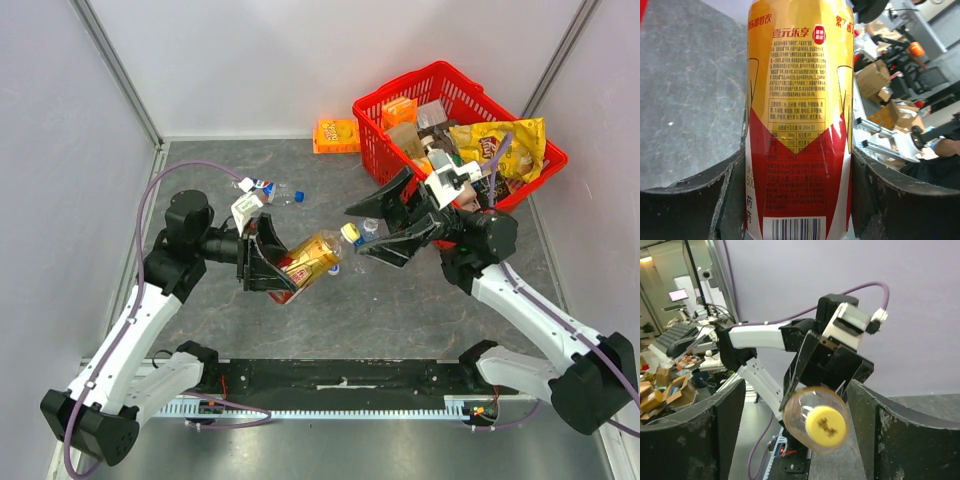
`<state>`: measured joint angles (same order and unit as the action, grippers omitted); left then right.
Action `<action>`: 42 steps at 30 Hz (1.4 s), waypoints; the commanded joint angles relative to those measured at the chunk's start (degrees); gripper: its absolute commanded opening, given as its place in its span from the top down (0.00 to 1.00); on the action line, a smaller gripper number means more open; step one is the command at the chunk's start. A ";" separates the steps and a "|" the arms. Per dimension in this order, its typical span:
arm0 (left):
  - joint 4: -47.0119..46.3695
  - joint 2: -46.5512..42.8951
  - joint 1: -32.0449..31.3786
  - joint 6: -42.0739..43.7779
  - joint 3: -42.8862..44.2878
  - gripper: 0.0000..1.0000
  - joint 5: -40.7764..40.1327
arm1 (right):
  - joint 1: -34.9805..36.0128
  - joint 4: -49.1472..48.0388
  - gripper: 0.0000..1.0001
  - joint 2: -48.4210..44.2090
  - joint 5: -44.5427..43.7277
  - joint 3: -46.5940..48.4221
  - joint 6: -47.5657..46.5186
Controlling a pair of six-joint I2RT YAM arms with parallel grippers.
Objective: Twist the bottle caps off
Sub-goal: Unscrew the bottle cap from the plastic bottle.
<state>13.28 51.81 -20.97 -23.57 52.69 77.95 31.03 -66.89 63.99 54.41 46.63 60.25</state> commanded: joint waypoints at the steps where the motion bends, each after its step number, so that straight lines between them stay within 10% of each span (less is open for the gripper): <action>1: 11.93 -0.13 0.23 12.92 4.35 0.48 -8.77 | 0.09 18.94 0.08 -3.60 -5.27 6.88 -9.07; 14: 20.82 -3.11 0.14 21.54 8.13 0.52 -34.08 | 0.00 56.77 0.02 1.13 -19.25 18.58 -17.28; 42: 23.37 -4.17 -1.44 25.15 6.20 0.64 -48.60 | 3.52 41.06 0.34 18.19 -20.93 15.24 3.73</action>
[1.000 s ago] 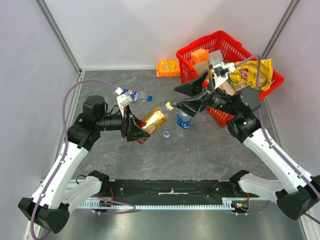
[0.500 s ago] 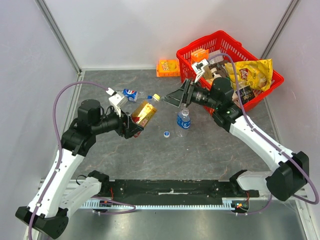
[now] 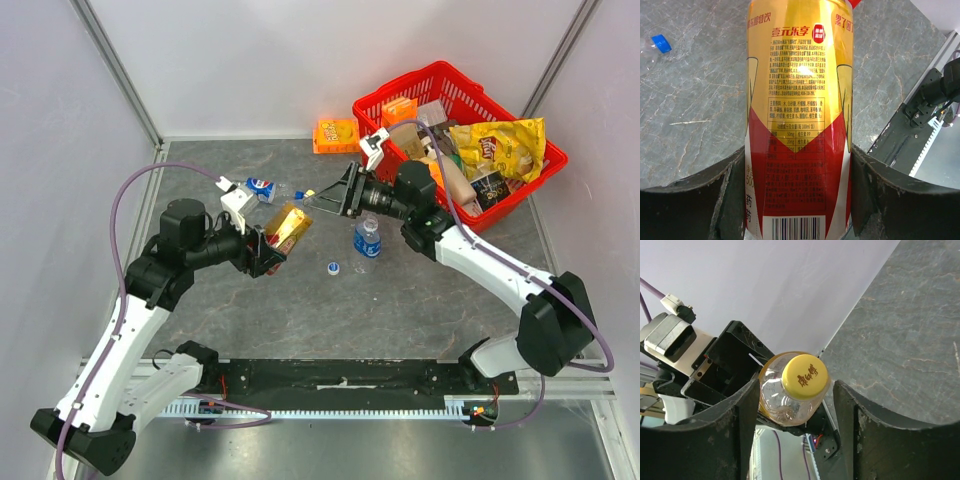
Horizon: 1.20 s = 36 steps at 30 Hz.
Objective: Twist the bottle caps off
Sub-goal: Unscrew the bottle cap from the plastic bottle.
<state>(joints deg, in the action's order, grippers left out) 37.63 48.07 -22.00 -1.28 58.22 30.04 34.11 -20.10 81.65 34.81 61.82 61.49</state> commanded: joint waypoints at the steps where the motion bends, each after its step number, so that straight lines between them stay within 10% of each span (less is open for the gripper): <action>1: -1.06 -0.52 -0.50 2.95 0.58 0.64 -0.69 | 0.43 -6.79 0.36 0.71 -1.41 -0.21 3.01; 12: -0.98 0.44 -1.64 3.39 0.49 0.65 -1.21 | 0.43 -13.21 0.49 -0.08 -2.20 -3.37 7.50; 21: -0.62 0.00 -2.00 3.56 0.41 0.66 -1.83 | 0.43 -18.05 0.31 -0.26 -3.25 -5.40 10.66; 36: -0.45 -0.35 -2.70 3.65 0.14 0.67 -1.30 | 0.34 -16.90 0.73 -3.60 -7.74 -8.21 10.22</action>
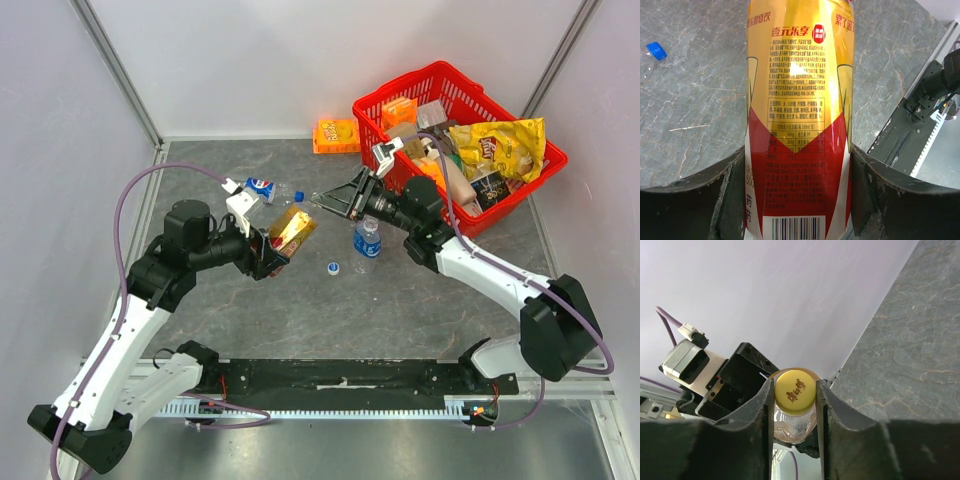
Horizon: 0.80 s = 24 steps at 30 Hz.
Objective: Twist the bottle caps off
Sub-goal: Unscrew the bottle cap from the plastic bottle.
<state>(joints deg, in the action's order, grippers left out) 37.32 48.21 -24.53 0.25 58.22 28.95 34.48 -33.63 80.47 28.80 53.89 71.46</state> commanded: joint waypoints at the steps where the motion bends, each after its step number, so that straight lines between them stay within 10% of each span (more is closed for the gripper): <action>1: -0.14 -0.57 -0.16 2.12 0.14 0.67 -0.21 | -0.20 -3.20 0.80 -2.51 -1.64 -0.27 0.00; 6: -0.06 -0.66 -0.25 1.86 0.14 0.67 0.40 | -0.11 -2.41 1.00 -3.47 -1.64 -0.45 -2.37; 24: -0.67 0.66 -0.25 -1.65 1.64 0.69 17.88 | -0.11 -11.45 1.00 -10.50 2.32 -3.79 -10.46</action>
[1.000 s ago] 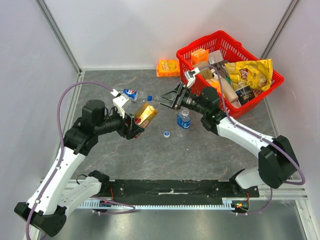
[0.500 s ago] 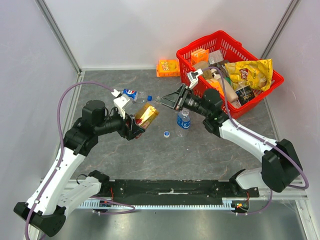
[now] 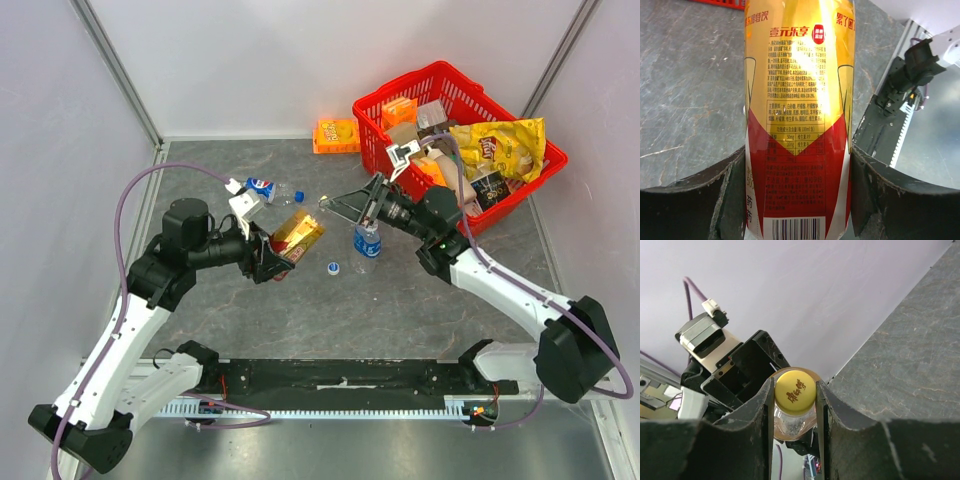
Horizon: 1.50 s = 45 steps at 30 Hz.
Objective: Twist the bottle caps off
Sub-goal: Unscrew the bottle cap from the plastic bottle.
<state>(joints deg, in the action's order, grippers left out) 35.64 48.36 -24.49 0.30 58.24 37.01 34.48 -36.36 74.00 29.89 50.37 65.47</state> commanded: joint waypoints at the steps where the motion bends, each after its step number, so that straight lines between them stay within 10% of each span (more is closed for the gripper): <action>1: 0.75 0.60 -0.29 -1.79 1.70 0.69 11.05 | -0.03 -9.25 1.00 -4.56 1.40 -0.53 -5.09; 37: -16.04 2.53 -0.38 -15.85 0.74 0.70 39.19 | -0.03 -58.12 0.92 -9.48 17.75 -5.10 -0.43; 40: -16.21 2.44 -0.29 -15.85 0.47 0.70 38.84 | -0.03 -54.97 0.83 -9.83 15.99 -5.19 -0.96; 45: -14.73 2.27 -0.29 -14.80 0.03 0.69 37.17 | -0.03 -46.01 0.33 -12.64 11.96 -5.46 -4.55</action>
<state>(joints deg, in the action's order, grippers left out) 20.88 51.05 -24.84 -14.48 58.92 72.77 34.46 -72.42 65.08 46.17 44.47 62.26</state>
